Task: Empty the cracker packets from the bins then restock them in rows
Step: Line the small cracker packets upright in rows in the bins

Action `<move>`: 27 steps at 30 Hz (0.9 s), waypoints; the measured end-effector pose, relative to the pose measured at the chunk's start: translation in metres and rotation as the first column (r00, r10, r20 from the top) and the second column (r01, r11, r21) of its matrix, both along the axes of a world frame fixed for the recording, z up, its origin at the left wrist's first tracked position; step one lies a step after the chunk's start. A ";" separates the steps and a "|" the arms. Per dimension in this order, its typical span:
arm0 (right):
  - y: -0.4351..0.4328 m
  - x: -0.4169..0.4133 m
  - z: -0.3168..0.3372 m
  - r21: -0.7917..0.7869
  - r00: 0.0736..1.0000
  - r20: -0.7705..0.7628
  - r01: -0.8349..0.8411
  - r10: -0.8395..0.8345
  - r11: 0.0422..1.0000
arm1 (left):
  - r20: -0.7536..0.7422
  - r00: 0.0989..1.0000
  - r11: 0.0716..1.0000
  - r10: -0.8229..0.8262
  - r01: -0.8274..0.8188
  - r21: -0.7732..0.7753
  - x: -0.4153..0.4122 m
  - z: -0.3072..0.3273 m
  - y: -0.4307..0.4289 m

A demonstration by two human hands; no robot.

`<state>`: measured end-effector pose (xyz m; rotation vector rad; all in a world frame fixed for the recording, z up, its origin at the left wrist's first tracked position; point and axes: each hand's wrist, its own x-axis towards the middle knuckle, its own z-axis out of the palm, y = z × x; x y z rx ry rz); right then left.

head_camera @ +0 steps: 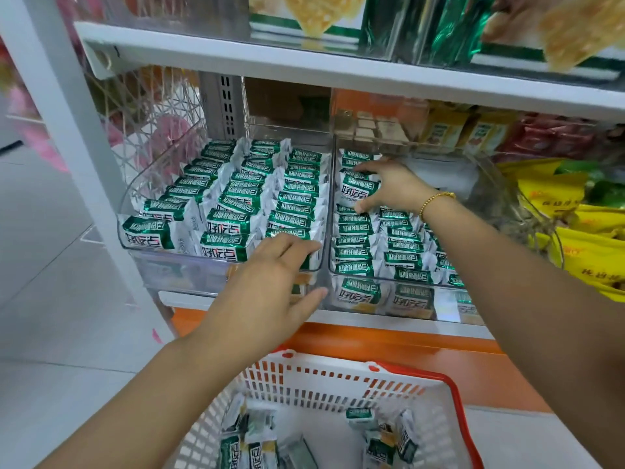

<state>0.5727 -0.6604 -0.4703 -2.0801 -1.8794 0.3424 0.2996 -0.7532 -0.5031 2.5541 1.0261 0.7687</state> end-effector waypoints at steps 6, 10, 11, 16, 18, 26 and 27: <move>-0.016 -0.007 0.003 0.097 0.987 -0.063 0.157 -0.151 0.983 | 0.034 0.999 0.999 -0.029 0.028 0.014 -0.007 0.004 -0.006; -0.068 -0.034 0.020 0.159 0.977 0.006 0.208 -0.212 0.965 | 0.119 0.992 0.996 -0.040 0.029 0.087 -0.007 0.003 -0.012; -0.086 -0.042 0.023 0.207 0.983 0.001 0.177 -0.181 0.962 | 0.113 0.993 0.997 -0.043 0.035 0.073 -0.008 0.001 -0.015; -0.180 -0.102 -0.004 0.036 0.994 -0.038 -0.102 0.104 0.994 | 0.000 1.000 0.992 0.013 -0.013 -0.125 -0.019 -0.035 -0.033; -0.200 -0.127 -0.043 -0.154 0.979 -0.006 -0.202 0.204 0.967 | -0.065 0.997 0.967 0.052 -0.066 -0.245 -0.024 -0.061 -0.037; -0.219 -0.159 -0.239 -0.569 0.960 -0.225 -0.269 0.167 0.777 | -0.675 0.735 0.671 0.061 -0.531 -0.518 -0.081 -0.194 -0.057; -0.223 -0.159 -0.259 -0.580 0.961 -0.230 -0.261 0.152 0.772 | -0.707 0.705 0.638 0.056 -0.570 -0.518 -0.087 -0.207 -0.062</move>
